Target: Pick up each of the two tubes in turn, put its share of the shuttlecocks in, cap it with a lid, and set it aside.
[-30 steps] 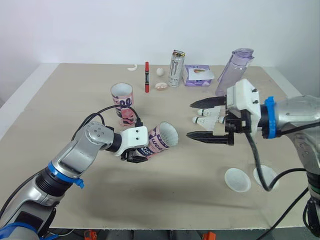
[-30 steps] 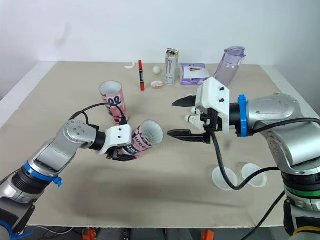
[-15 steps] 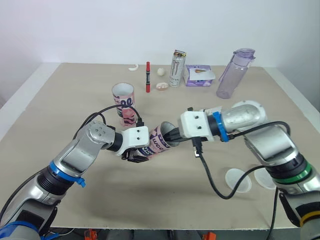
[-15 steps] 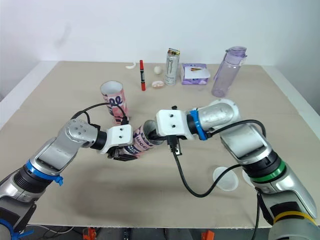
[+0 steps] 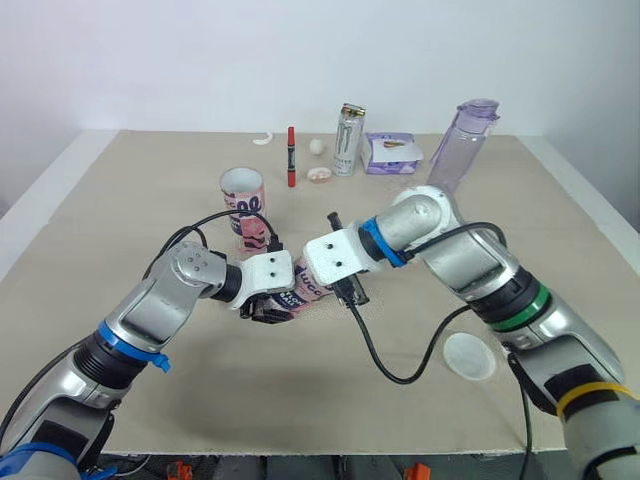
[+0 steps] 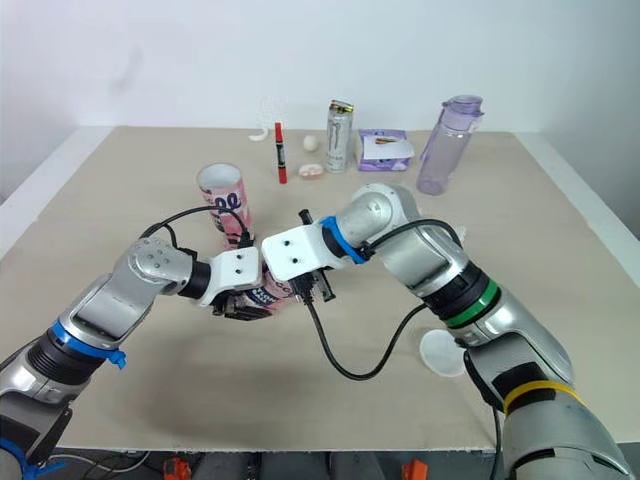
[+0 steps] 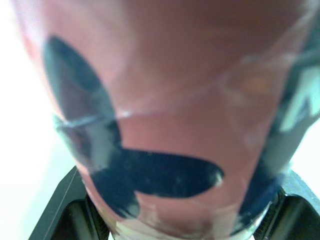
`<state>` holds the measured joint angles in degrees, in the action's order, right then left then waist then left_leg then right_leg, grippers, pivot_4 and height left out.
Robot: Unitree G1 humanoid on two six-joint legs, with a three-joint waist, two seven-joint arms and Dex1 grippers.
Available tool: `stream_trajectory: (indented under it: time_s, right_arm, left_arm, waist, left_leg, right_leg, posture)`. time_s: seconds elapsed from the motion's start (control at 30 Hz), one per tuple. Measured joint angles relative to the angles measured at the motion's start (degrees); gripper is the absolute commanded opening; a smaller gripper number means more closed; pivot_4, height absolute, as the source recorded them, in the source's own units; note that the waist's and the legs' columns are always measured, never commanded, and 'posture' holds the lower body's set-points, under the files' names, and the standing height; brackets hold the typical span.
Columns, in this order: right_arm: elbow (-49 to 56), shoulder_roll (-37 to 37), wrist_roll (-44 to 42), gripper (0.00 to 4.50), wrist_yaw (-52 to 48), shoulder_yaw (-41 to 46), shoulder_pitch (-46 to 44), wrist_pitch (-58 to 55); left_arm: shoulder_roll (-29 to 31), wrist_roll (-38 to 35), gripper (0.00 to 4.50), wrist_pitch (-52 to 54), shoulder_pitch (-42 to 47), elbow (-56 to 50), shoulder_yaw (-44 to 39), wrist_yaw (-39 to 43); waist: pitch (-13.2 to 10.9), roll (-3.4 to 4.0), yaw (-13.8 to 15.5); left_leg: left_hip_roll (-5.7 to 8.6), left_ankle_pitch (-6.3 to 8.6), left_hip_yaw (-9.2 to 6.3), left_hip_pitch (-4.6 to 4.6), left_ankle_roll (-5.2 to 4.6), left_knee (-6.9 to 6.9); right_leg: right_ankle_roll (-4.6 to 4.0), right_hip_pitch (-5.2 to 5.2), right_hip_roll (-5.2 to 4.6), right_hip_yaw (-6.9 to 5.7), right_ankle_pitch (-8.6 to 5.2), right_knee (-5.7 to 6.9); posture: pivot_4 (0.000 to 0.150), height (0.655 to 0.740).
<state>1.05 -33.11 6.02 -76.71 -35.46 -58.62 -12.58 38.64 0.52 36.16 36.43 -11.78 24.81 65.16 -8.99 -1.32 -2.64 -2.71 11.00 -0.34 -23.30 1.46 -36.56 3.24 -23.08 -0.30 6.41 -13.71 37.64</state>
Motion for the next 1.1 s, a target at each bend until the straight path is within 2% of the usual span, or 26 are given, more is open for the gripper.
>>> stream_trajectory:
  time_s: [0.23, 0.43, 0.5, 0.63, 0.8, 0.9, 1.0, 1.1]
  right_arm:
    - [-2.0, 1.6, 1.1, 0.02, -1.8, 1.3, -0.1, 1.8]
    - [0.3, 0.0, -4.9, 0.02, -3.3, 6.9, 2.5, -3.2]
    - [5.2, -5.0, -10.7, 0.02, -4.6, 13.4, 5.7, -6.9]
    - [10.1, -8.8, -20.5, 0.02, -4.0, 24.8, 8.2, -15.2]
    - [13.1, -13.3, -28.9, 0.02, -2.3, 33.7, 12.6, -22.6]
    - [14.3, -15.9, -33.0, 0.02, 0.2, 39.6, 18.9, -26.8]
    - [14.4, -16.0, -33.5, 0.02, 0.7, 40.1, 19.5, -27.4]
    - [18.0, -18.1, -35.8, 0.02, 2.4, 43.8, 26.8, -28.9]
  left_arm:
    - [0.1, 0.6, 2.87, 0.2, -0.8, -0.2, -0.4, -0.6]
    - [0.1, 0.3, 2.87, -0.3, -1.2, -1.6, -0.9, -0.4]
    - [0.1, 0.0, 2.87, -1.4, -1.6, -1.8, -0.9, -0.4]
    - [0.9, -0.4, 2.87, -2.6, -2.2, -1.8, -1.5, 0.2]
    - [0.5, -0.8, 2.87, -4.8, -3.4, -1.1, -2.4, -0.6]
    - [-2.6, -3.0, 2.87, -7.7, -6.3, 1.2, -5.8, -2.1]
    - [-2.9, -3.4, 2.87, -8.4, -6.4, 1.8, -6.1, -2.3]
    - [-11.6, -9.5, 2.87, -11.3, -10.0, 2.8, -8.9, -4.3]
  waist:
    - [0.1, 0.02, -0.2]
    - [0.1, 0.00, 0.2]
    - [0.1, 0.00, 0.6]
    - [0.1, 0.01, 0.6]
    - [0.1, -0.01, 0.5]
    - [0.0, 0.01, 0.8]
    - [0.0, 0.02, 0.9]
    - [0.0, -0.11, 1.4]
  left_leg:
    - [-0.01, 0.00, 0.00, 0.25, 0.00, 0.06]
    - [0.01, 0.00, 0.04, -0.29, 0.00, 0.06]
    - [0.06, 0.01, -0.03, -0.62, 0.02, 0.05]
    - [0.05, 0.08, -0.06, -0.59, 0.03, 0.14]
    - [0.04, 0.08, -0.10, -0.56, 0.03, 0.13]
    - [0.11, 0.08, -0.04, -0.59, 0.03, 0.06]
    - [0.12, 0.07, -0.02, -0.64, 0.03, 0.00]
    - [0.13, 0.07, -0.02, -0.98, 0.05, -0.08]
  right_leg:
    - [-0.08, -0.02, -0.01, 0.02, 0.05, 0.02]
    - [-0.03, -0.12, -0.05, 0.03, -0.07, 0.01]
    - [0.10, -0.30, -0.07, 0.03, -0.26, 0.01]
    - [0.10, -0.29, -0.03, 0.03, -0.37, 0.01]
    - [0.00, -0.27, -0.01, -0.01, -0.38, 0.01]
    - [0.11, -0.23, -0.16, -0.01, -0.38, 0.00]
    - [0.16, -0.25, -0.16, 0.02, -0.33, 0.00]
    - [0.28, -0.30, -0.18, 0.02, -0.39, -0.17]
  posture:
    - [0.150, 0.7400]
    - [0.150, 0.7400]
    - [0.150, 0.7400]
    - [0.150, 0.7400]
    - [0.150, 0.7400]
    - [0.150, 0.7400]
    - [0.150, 0.7400]
    - [0.150, 0.7400]
